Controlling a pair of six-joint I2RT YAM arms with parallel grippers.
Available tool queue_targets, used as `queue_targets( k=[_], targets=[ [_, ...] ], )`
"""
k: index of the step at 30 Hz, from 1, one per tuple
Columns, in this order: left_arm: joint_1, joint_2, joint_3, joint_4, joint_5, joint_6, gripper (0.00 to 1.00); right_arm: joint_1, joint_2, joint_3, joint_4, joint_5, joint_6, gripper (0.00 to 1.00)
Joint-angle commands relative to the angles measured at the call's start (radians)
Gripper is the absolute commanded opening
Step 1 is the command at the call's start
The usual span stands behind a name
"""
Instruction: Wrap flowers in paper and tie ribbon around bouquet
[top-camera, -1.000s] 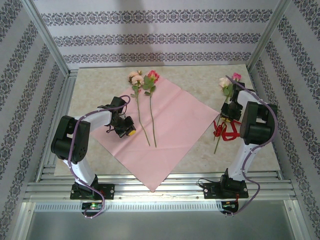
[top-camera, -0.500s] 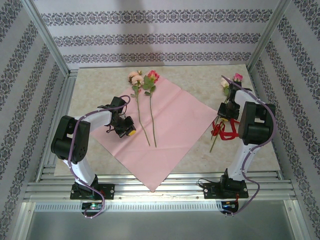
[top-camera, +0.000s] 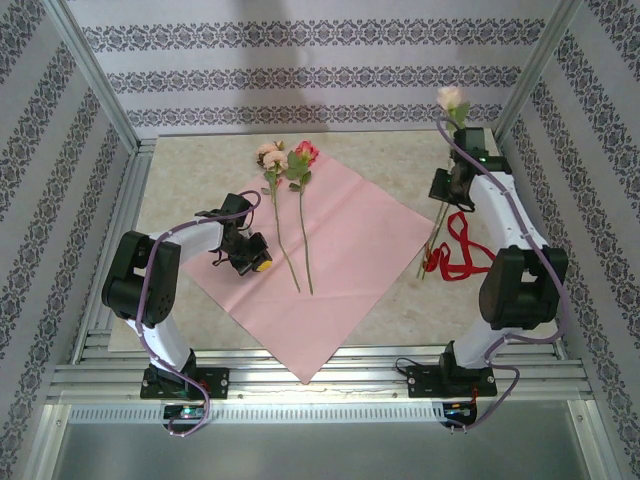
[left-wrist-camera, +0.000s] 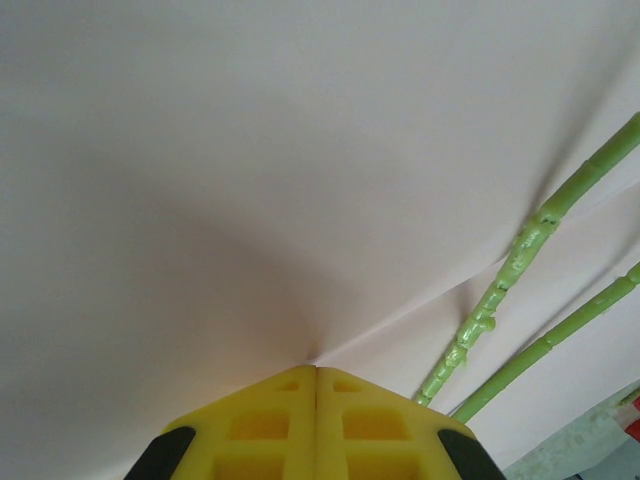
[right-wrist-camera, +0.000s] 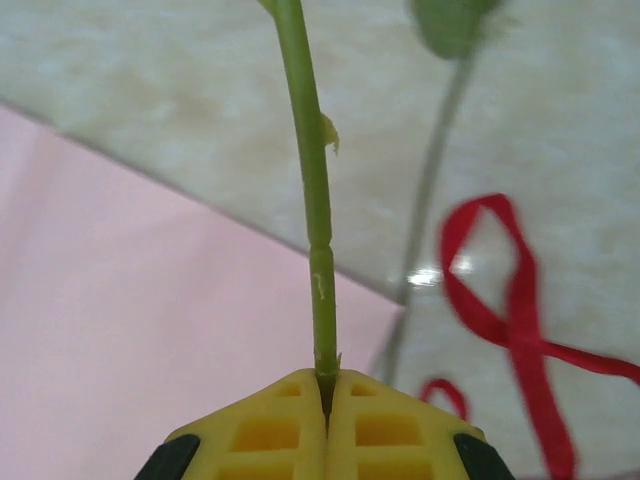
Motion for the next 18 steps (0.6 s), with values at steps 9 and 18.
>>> queue_targets(
  k=[9, 18],
  targets=[
    [0.004, 0.013, -0.007, 0.0, 0.0, 0.013, 0.03, 0.471, 0.346, 0.254, 0.167, -0.265, 0.251, 0.0],
    [0.003, 0.017, 0.002, 0.001, 0.0, 0.013, 0.03, 0.532, 0.574, 0.471, 0.134, -0.247, 0.329, 0.0]
  ],
)
